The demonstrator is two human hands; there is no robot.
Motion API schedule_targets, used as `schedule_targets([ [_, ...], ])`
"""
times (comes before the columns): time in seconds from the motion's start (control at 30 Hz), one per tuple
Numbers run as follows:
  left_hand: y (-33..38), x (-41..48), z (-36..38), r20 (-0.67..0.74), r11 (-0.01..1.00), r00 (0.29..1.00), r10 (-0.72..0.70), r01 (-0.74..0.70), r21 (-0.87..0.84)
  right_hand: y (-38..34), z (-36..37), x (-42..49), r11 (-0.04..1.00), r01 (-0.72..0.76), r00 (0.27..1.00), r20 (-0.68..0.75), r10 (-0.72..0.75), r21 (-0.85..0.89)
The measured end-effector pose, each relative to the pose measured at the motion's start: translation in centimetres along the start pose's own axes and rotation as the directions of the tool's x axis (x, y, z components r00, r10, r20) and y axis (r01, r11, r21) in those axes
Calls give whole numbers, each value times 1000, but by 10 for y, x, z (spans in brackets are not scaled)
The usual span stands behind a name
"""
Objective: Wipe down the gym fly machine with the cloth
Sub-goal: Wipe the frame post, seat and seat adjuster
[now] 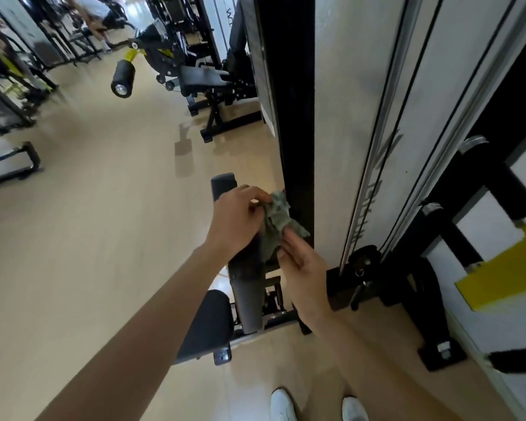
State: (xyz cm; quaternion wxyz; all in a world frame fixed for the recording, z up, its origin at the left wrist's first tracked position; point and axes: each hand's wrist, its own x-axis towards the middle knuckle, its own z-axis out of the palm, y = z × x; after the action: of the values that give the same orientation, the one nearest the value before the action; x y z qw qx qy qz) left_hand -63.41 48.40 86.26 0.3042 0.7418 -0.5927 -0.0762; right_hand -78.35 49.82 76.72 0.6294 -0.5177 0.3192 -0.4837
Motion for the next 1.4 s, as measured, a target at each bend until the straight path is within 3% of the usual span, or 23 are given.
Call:
schedule_targets([
  [0.1,-16,24,-2,246,972,965,93,-141,186,19,8,8,997,-8,1000,9,9,-73],
  [0.17,-24,26,-1,304,937,936,178,-256,237,31,10,12,988,-7,1000,13,9,-153],
  [0.23,-32,25,-1,267,902,930,252,-326,282,41,13,15,980,-3,1000,14,5,-200],
  [0.33,-42,24,0,193,926,957,218,-265,267,49,16,17,966,38,999,6,-38,-254],
  [0.5,-53,12,1,143,980,975,169,-181,78,50,23,30,828,319,920,-61,-388,-460],
  [0.6,-55,6,3,91,988,984,155,-155,-15,53,28,39,767,409,889,26,-457,-494],
  [0.7,-52,4,6,35,993,995,98,-96,-67,61,29,45,810,389,903,7,-430,-439],
  [0.8,-53,1,7,-3,997,1000,18,-18,-72,68,33,46,935,276,949,-90,-302,-222],
  [0.9,-54,-6,7,-4,985,998,-70,68,-161,76,33,46,967,191,960,-172,-219,-167],
  [1.03,-56,-23,9,40,966,996,-76,83,-246,100,20,40,915,-106,985,-167,43,-388],
  [1.17,-61,-40,14,35,955,998,-60,67,-289,125,17,33,822,-91,991,-130,21,-562],
  [1.23,-63,-42,16,25,948,998,-65,69,-310,126,16,33,861,-121,983,-180,35,-494],
  [1.33,-65,-41,18,3,946,998,-65,63,-319,132,15,35,817,-182,982,-137,127,-548],
  [1.4,-66,-40,19,1,944,998,-63,60,-325,127,20,36,850,-181,977,-187,100,-495],
])
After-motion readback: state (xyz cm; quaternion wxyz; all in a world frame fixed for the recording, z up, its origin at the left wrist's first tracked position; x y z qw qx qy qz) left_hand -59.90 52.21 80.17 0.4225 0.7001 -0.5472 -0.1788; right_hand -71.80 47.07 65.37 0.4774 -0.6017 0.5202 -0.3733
